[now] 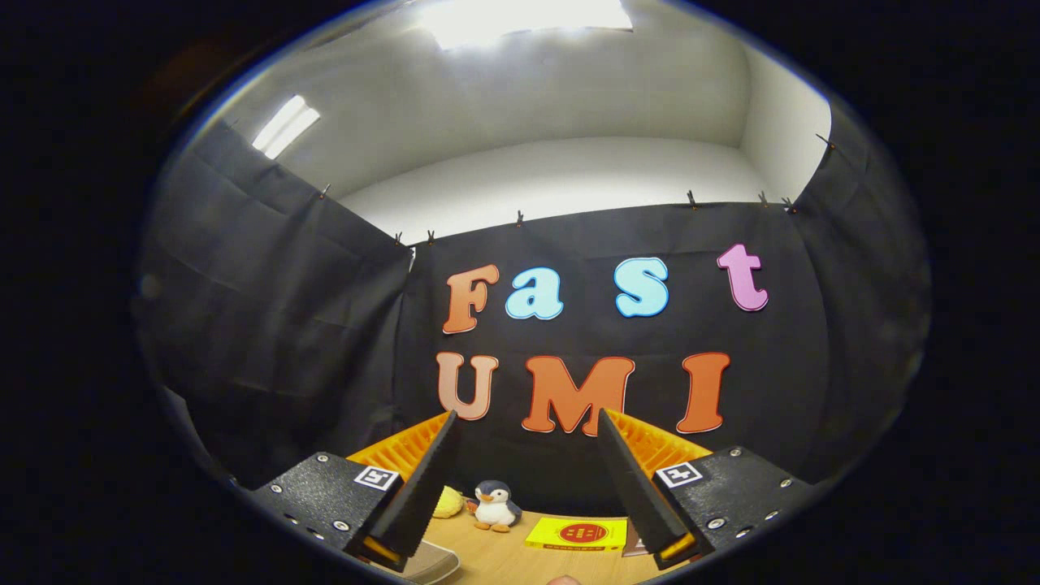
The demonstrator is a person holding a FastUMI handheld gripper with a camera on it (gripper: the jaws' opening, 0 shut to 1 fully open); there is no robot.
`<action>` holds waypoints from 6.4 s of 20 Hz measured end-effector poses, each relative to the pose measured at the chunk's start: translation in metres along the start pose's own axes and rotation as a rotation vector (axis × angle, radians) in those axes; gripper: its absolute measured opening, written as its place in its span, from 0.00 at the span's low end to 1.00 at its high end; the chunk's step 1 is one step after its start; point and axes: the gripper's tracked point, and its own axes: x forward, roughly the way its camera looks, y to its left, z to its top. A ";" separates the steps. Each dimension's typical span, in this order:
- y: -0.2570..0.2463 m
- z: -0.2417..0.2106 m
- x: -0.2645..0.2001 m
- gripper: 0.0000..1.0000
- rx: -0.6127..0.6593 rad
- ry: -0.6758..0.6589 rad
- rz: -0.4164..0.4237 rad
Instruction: Open the storage box then place both shoes into the box .Put the left shoe in first, then the right shoe, with the right side of both shoes facing outward in a uniform manner.
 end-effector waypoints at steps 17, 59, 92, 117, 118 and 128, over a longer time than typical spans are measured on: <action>0.070 -0.209 -0.027 0.99 0.331 0.580 0.190; 0.188 -0.315 -0.077 0.75 1.231 1.063 0.541; 0.147 -0.273 -0.049 0.01 1.093 1.025 0.385; 0.401 -0.223 -0.004 0.12 0.967 1.127 0.623; 0.400 -0.225 -0.011 0.16 0.938 1.149 0.625; 0.308 -0.256 -0.017 0.64 0.755 1.087 0.486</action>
